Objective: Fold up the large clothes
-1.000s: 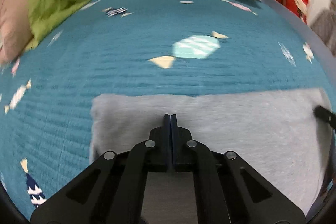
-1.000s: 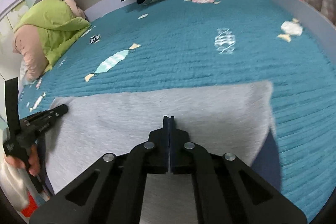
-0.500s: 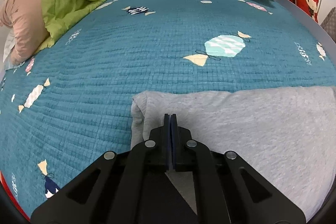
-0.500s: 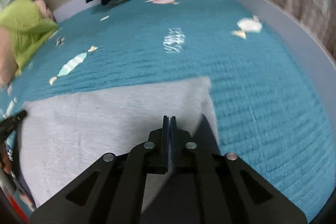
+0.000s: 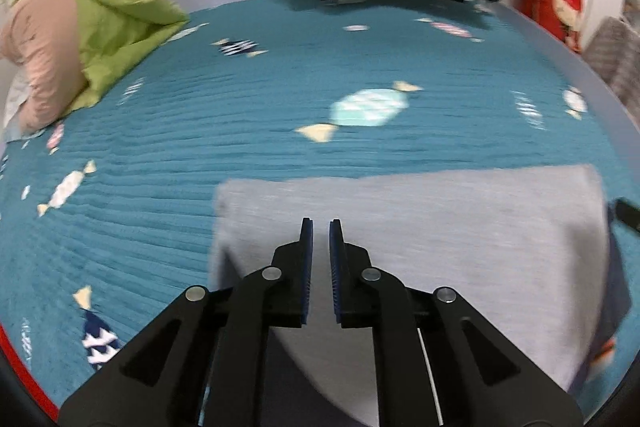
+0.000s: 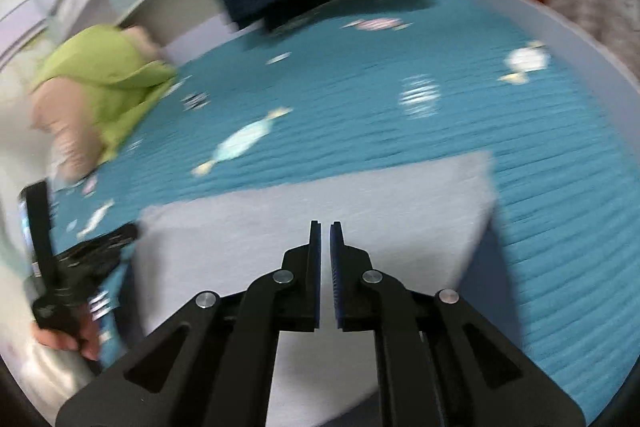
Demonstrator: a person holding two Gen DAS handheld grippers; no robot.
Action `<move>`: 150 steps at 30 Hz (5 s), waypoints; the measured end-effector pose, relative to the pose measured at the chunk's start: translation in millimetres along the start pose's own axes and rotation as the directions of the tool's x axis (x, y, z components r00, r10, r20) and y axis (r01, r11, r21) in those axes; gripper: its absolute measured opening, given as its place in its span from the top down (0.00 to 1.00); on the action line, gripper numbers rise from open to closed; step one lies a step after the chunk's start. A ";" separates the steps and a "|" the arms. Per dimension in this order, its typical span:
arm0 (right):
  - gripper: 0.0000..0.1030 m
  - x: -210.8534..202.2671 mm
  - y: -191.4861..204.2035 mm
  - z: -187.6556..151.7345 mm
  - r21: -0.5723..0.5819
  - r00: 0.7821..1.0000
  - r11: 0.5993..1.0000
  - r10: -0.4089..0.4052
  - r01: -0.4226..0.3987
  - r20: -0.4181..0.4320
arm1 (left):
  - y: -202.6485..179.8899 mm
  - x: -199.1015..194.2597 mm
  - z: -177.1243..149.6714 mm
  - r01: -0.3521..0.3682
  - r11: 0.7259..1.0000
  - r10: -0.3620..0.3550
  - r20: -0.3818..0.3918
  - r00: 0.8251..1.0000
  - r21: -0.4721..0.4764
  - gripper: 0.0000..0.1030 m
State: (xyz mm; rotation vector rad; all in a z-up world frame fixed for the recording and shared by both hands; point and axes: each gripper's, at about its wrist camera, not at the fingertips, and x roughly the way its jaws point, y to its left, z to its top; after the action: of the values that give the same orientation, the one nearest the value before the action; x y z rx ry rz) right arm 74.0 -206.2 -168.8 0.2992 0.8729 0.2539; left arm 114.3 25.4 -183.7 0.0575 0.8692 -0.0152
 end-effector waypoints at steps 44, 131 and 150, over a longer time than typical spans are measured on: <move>0.88 34.4 44.6 -67.7 -0.195 0.955 0.977 0.024 -0.085 -0.295 | -23.4 -7.7 -60.9 0.189 0.976 -0.149 -0.297 0.943 0.112 0.61; 0.70 -9.2 -176.9 -93.5 0.723 0.927 0.624 0.370 -0.297 0.062 | 46.4 -42.8 -83.8 0.120 0.988 -0.144 -0.290 0.946 -0.100 0.38; 0.70 24.9 -157.3 -68.0 0.694 0.933 0.676 0.360 -0.249 -0.015 | -29.5 -21.5 2.9 0.263 0.962 -0.274 -0.215 0.937 -0.080 0.37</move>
State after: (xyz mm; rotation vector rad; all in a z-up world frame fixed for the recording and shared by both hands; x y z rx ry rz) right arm 51.4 -333.5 -284.0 1.1508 1.0468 0.2589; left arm 101.5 -4.5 -166.7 -0.1093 1.0982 -0.2474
